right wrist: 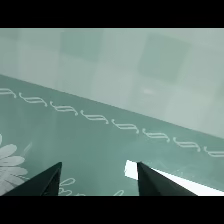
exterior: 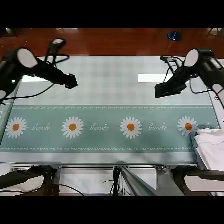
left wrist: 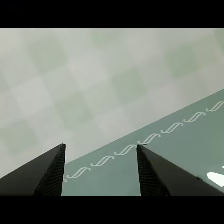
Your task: Fold the shirts.
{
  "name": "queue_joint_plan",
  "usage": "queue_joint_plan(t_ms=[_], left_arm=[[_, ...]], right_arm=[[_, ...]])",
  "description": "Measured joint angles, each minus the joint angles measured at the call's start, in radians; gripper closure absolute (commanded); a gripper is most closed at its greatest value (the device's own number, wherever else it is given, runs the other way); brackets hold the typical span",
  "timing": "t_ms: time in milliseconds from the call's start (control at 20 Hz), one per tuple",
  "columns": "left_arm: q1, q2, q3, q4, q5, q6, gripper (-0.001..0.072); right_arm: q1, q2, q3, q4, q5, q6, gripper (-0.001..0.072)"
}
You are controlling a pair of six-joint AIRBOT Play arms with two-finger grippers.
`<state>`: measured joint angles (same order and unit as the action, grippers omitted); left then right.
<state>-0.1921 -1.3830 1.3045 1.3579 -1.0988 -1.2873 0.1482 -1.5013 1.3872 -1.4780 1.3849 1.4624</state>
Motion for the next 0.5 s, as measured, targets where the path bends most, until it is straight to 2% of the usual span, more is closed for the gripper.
queue_joint_plan(t_ms=[100,350,500], left_arm=[[-0.047,-0.023,0.000,0.065,-0.013,-0.044,0.0169],[-0.100,-0.072,0.000,0.108,-0.076,-0.128,0.0169],[-0.109,-0.083,0.003,0.108,-0.035,-0.151,0.0169]], right_arm=[[0.043,-0.002,0.002,-0.055,-0.058,0.002,0.0162],[0.081,-0.003,0.004,-0.109,-0.248,0.021,0.0163],[0.087,-0.003,0.004,-0.120,-0.315,0.023,0.0162]])
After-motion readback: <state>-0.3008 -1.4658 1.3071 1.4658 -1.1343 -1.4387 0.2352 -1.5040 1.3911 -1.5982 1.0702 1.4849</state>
